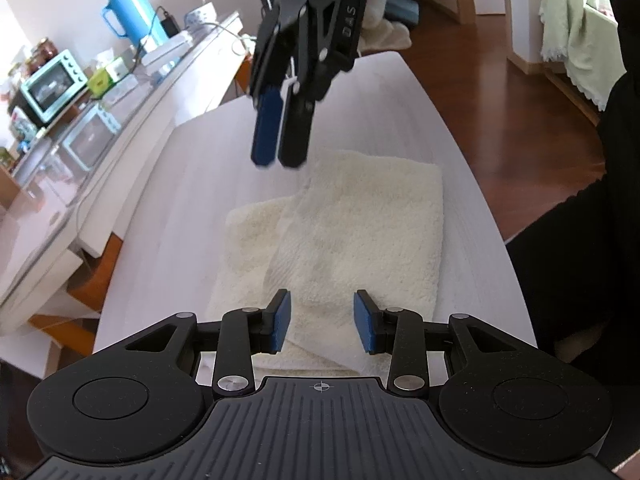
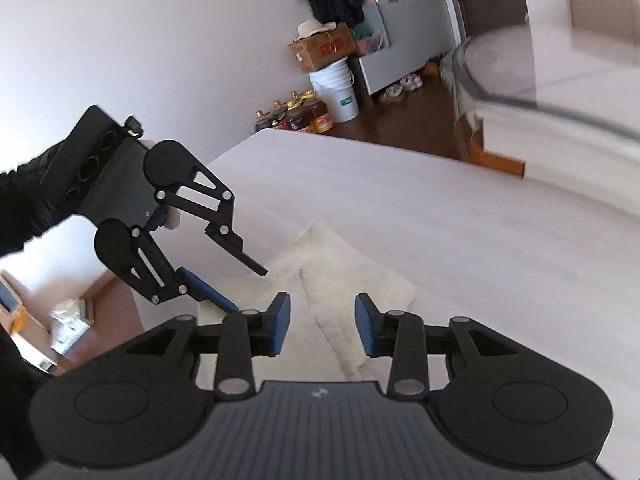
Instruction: Fold towel
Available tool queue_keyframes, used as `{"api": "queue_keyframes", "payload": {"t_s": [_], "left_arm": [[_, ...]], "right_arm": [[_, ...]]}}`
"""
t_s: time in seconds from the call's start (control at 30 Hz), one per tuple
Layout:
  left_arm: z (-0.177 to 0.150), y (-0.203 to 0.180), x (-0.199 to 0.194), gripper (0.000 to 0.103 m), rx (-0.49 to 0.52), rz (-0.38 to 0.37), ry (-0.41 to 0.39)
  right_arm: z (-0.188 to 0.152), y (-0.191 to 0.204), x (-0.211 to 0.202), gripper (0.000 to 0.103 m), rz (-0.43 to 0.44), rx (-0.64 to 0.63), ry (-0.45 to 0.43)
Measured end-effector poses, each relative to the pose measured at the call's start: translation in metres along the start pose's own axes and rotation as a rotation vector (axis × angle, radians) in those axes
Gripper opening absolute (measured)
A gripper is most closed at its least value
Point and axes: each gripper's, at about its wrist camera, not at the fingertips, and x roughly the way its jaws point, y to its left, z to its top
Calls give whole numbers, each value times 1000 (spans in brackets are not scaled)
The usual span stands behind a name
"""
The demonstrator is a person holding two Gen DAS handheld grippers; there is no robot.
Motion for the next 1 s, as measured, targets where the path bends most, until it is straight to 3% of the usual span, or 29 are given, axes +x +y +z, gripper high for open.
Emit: {"api": "queue_keyframes", "payload": {"t_s": [0.27,0.33,0.37,0.47,0.53,0.63,0.7,0.8,1.0], "left_arm": [[-3,-2,-5,40,-20,18,-14],[-4,-2,-5,40,-23,19,-16],[-5,-3,-6,40,-22,21,-17],[-8,-3,-8,40,-28,26,-15],[-11,-3,-11,41,-36,34,-13],[-14,-3,-16,42,-49,43,-12],[-17,-4,-20,42,-58,43,-12],[-15,-5,-21,42,-52,22,-18],[-5,-5,-19,42,10,-9,-27]], "right_arm": [[10,-3,43,40,23,-53,136],[11,0,52,36,18,-61,165],[11,0,53,27,18,-64,169],[12,8,51,17,6,-99,146],[12,21,47,16,3,-167,112],[2,67,36,14,-14,-425,51],[-12,95,35,14,-3,-598,67],[-30,128,49,14,-66,-820,123],[-41,146,54,14,-143,-973,154]]}}
